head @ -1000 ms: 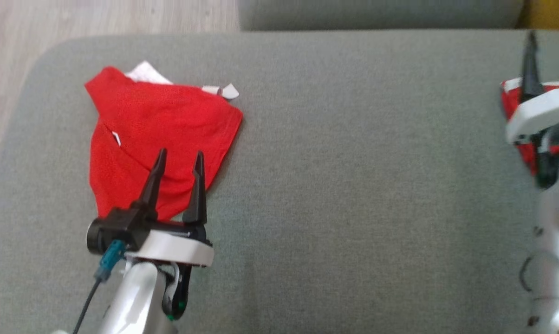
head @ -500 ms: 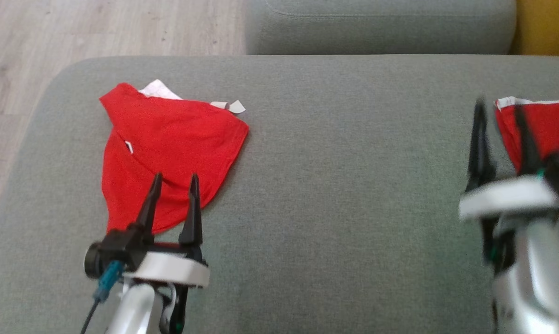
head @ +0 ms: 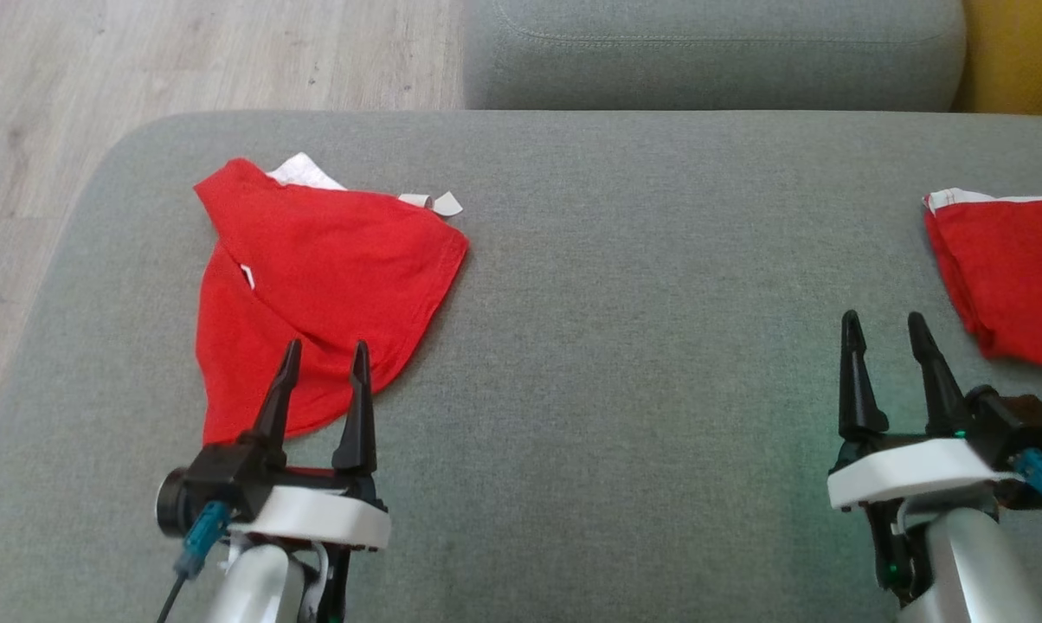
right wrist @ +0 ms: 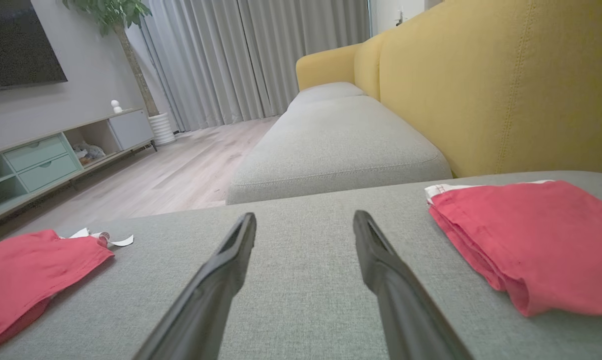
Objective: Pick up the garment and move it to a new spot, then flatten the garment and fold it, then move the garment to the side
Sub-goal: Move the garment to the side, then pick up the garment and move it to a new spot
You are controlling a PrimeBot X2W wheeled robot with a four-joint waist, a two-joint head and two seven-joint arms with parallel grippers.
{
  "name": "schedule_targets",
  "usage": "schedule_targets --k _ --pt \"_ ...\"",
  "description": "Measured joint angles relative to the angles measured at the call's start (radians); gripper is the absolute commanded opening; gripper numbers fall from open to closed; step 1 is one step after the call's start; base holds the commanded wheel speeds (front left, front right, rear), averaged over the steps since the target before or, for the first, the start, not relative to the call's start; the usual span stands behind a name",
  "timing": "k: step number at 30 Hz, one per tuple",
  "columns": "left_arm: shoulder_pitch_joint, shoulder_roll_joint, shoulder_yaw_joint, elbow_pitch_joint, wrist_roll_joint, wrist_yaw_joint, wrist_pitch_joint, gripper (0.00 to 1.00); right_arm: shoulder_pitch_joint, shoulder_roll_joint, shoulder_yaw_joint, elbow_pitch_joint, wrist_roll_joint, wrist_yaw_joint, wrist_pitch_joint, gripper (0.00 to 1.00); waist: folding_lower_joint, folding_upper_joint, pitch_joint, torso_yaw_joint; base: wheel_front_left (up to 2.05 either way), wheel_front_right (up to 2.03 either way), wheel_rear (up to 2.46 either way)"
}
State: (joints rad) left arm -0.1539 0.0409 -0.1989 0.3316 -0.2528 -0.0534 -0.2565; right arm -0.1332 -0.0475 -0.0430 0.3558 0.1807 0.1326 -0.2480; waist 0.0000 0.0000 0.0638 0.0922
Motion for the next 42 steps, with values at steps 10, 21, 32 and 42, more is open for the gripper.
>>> schedule_targets --k 10,21,32,42 --pt "0.0 0.0 0.0 -0.009 0.0 0.001 0.0 1.0 0.0 0.0 0.004 -0.02 0.008 0.0 -0.003 1.0 0.0 0.0 -0.004 -0.002 0.0 0.0 0.0" --pt "0.001 0.0 -0.002 -0.001 0.0 0.002 0.0 1.0 0.029 0.0 0.08 -0.041 0.014 0.0 -0.003 1.0 0.0 0.0 -0.021 0.088 0.0 0.0 0.0" --pt "0.027 0.001 -0.002 0.02 0.001 0.002 0.0 1.0 0.065 0.001 0.147 -0.02 0.03 0.0 -0.003 1.0 -0.0001 0.0 -0.049 0.255 0.0 0.0 0.0" --pt "0.038 0.002 0.0 0.019 0.001 0.001 0.0 1.0 0.064 0.001 0.167 -0.017 0.038 0.0 -0.003 1.0 -0.0001 0.0 -0.046 0.315 0.0 0.0 0.0"
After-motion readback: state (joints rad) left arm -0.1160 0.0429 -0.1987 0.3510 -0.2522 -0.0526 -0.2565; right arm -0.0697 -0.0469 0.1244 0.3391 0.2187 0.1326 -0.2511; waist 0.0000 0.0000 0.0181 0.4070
